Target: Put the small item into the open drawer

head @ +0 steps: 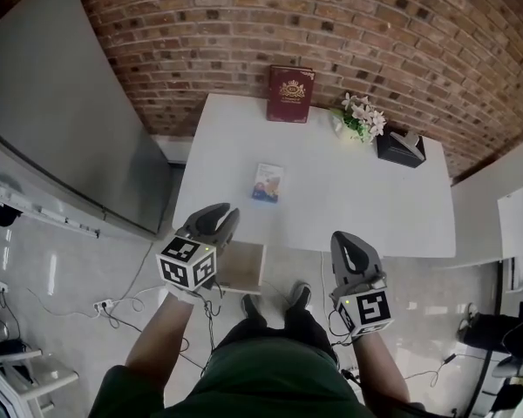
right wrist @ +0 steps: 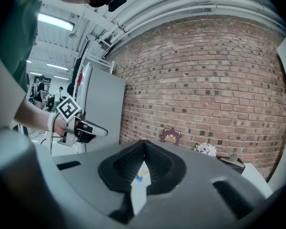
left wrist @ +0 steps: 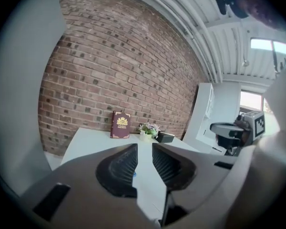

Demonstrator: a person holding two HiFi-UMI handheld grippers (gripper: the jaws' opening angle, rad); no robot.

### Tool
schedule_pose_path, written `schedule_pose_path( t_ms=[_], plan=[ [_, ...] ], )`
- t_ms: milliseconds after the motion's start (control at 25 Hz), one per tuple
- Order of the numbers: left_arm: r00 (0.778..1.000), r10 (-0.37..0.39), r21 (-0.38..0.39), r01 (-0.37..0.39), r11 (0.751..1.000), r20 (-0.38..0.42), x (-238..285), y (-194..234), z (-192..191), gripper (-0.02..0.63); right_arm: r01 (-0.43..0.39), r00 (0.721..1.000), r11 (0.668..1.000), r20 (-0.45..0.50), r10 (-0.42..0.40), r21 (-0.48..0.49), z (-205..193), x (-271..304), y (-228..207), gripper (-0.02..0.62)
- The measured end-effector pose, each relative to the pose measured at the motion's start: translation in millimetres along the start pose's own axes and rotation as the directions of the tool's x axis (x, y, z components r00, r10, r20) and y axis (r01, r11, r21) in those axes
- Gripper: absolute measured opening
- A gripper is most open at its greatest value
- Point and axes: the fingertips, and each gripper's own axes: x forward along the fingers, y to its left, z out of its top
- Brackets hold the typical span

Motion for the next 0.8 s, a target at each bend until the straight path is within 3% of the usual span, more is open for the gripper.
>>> schedule_pose_path(
  t_ms=[280,480,800],
  plan=[
    [0.988,-0.06,-0.074,0.05,0.996,-0.142,43.9,20.5,-22.5,0.152,-0.036,0.999,0.999,-0.009,0.036,0.03,-7.7,22.1,-7.2,0.003],
    [0.959,-0.096,-0.123,0.065,0.99,-0.266,90.1,29.8,-55.8,0.16,-0.071,0.997,0.997,-0.013,0.071,0.042,-13.9,39.1,-23.8,0.003],
    [0.896,-0.033,-0.226,-0.075,0.971,-0.442,157.0,66.7,-109.2,0.163,-0.111,0.992,0.988,-0.042,0.117,0.111,-32.9,60.0,-60.5,0.003]
  ],
)
